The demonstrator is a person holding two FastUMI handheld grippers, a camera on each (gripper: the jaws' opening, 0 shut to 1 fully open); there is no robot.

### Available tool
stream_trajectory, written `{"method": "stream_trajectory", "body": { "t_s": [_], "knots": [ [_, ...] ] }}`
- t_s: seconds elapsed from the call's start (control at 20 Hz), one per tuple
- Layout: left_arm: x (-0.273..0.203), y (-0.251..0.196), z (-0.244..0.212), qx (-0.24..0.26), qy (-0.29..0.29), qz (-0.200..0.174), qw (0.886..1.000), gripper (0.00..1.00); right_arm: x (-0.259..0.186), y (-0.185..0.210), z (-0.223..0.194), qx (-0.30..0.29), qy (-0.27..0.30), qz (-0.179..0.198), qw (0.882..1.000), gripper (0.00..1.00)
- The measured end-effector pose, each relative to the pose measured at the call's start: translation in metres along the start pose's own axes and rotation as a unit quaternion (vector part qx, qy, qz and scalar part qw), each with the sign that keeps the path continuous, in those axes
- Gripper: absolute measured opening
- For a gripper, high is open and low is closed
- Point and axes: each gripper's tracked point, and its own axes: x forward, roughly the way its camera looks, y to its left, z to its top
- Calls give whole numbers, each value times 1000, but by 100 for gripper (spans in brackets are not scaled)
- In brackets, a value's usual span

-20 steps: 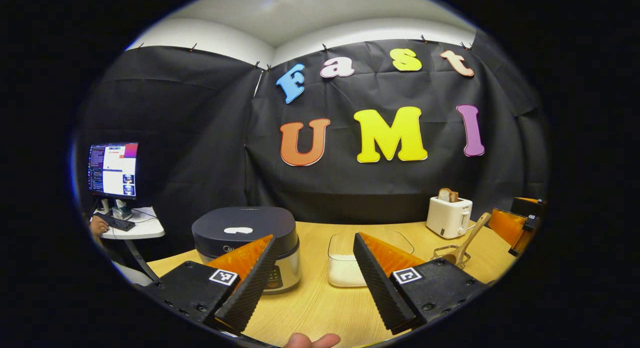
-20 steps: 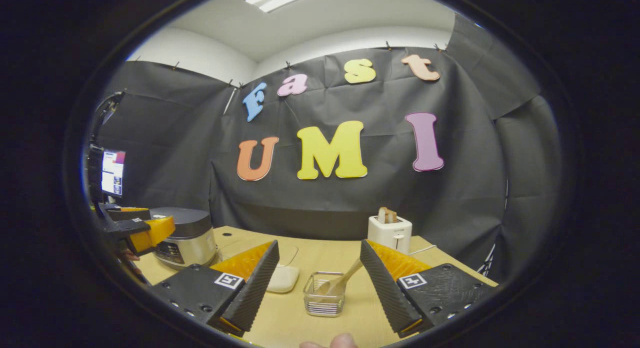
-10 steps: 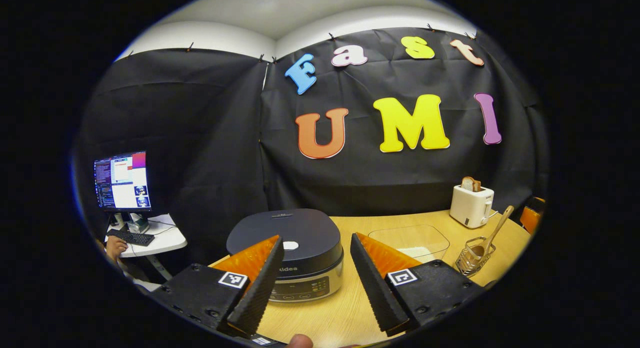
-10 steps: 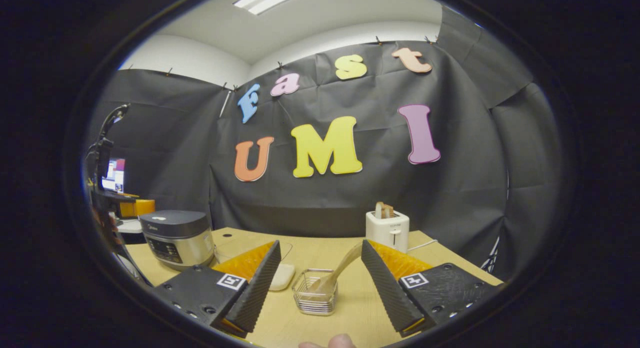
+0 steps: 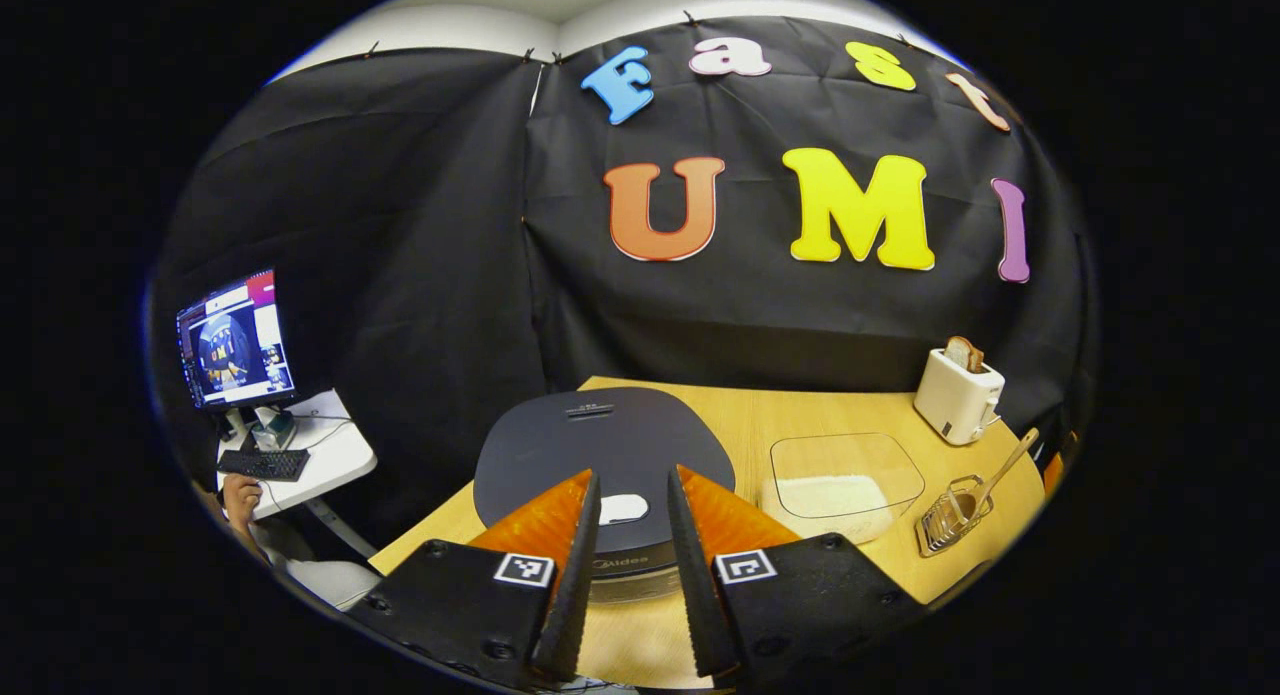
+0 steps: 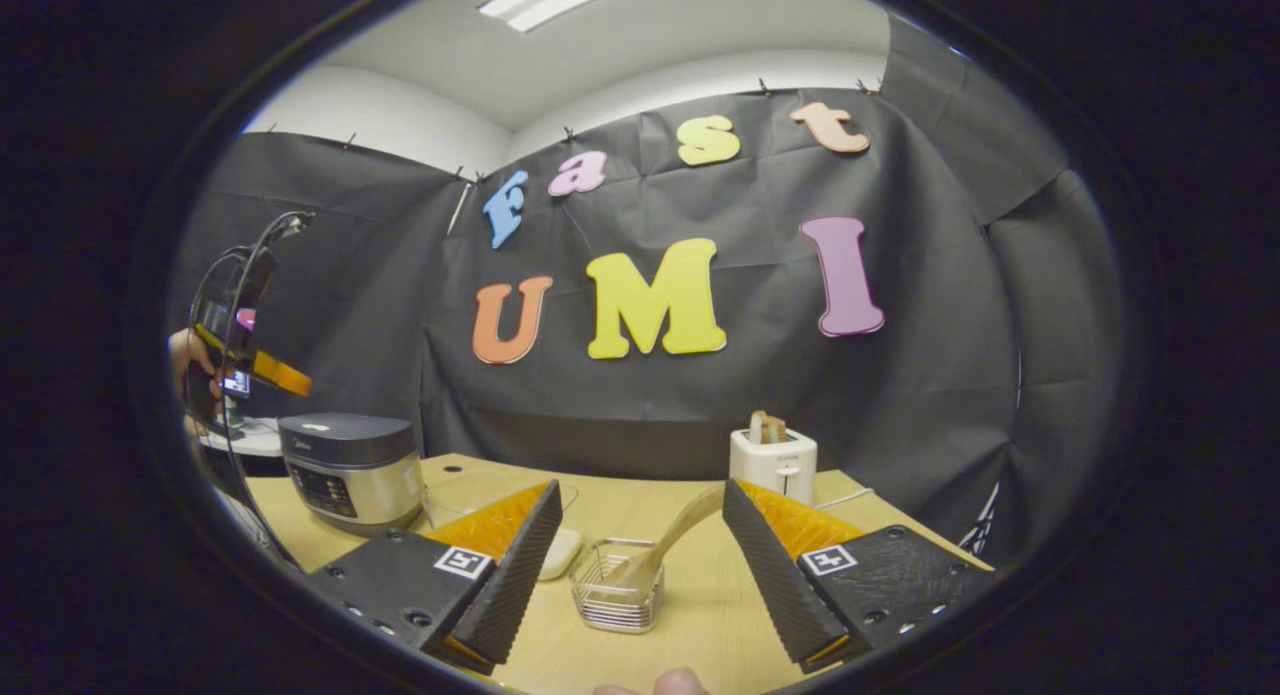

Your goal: Close the left gripper, press the button to open the rice cooker; take a wooden spoon from the chopstick holder with the right hand, scoop a spoonful of rice and pour it into the rice cooker, then put the wooden spoon back into the chopstick holder.

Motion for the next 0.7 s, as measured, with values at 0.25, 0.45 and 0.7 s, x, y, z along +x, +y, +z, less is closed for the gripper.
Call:
{"method": "stream_trajectory", "body": {
  "t_s": [0.25, 0.45, 0.7],
  "knots": [
    [31, 16, -17, 5, 89, 14, 996, 5, 2, -6, -7, 17, 4, 4, 1000, 96],
    [37, 5, -35, -11, 145, -10, 989, 3, 4, -13, -14, 23, 10, -2, 1000, 92],
    [40, 5, -38, -63, 165, -13, 984, 3, 5, -11, -20, 38, 13, 10, 999, 96]
  ]
}}
